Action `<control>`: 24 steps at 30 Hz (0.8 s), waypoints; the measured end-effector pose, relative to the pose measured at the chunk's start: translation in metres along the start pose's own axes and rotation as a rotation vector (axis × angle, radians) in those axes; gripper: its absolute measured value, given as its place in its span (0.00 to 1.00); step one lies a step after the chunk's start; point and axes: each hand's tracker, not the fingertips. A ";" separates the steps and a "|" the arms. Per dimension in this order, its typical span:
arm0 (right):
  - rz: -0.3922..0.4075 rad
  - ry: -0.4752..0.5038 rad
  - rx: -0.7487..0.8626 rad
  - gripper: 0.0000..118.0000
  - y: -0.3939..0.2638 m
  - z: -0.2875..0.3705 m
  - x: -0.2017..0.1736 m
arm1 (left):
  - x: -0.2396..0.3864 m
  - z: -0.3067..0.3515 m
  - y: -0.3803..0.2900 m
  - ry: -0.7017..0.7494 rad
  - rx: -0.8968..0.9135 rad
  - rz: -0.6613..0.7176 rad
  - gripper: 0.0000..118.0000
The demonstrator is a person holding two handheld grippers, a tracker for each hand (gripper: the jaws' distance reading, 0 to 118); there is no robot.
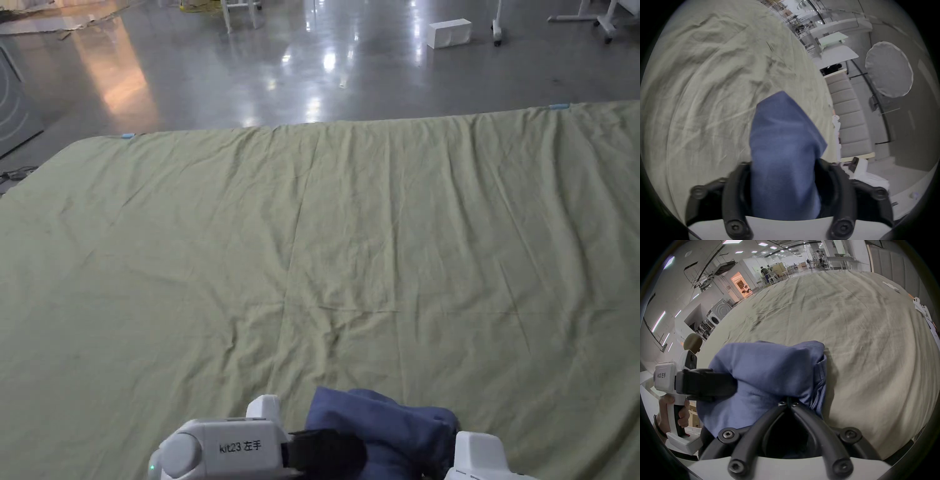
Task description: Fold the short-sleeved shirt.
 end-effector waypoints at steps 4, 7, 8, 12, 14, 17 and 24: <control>0.031 0.001 0.023 0.00 -0.005 0.002 -0.002 | 0.004 0.003 -0.004 0.019 0.005 0.071 0.25; 0.062 0.066 -0.062 0.00 0.012 0.026 0.000 | 0.020 0.022 -0.009 0.052 0.051 0.052 0.23; 0.050 0.121 -0.020 0.00 0.014 0.041 0.003 | 0.027 0.037 -0.006 0.001 0.099 0.077 0.22; 0.032 0.220 0.114 0.00 0.014 0.099 0.017 | 0.017 0.117 0.015 -0.086 0.247 0.089 0.22; 0.001 0.217 0.120 0.00 0.006 0.113 0.027 | -0.008 0.167 0.030 -0.013 0.319 0.088 0.22; 0.001 0.173 0.175 0.00 -0.013 0.123 0.036 | -0.060 0.234 0.056 0.152 0.391 0.159 0.22; -0.039 0.180 0.167 0.00 -0.040 0.116 0.051 | -0.146 0.300 0.095 0.469 0.325 0.337 0.26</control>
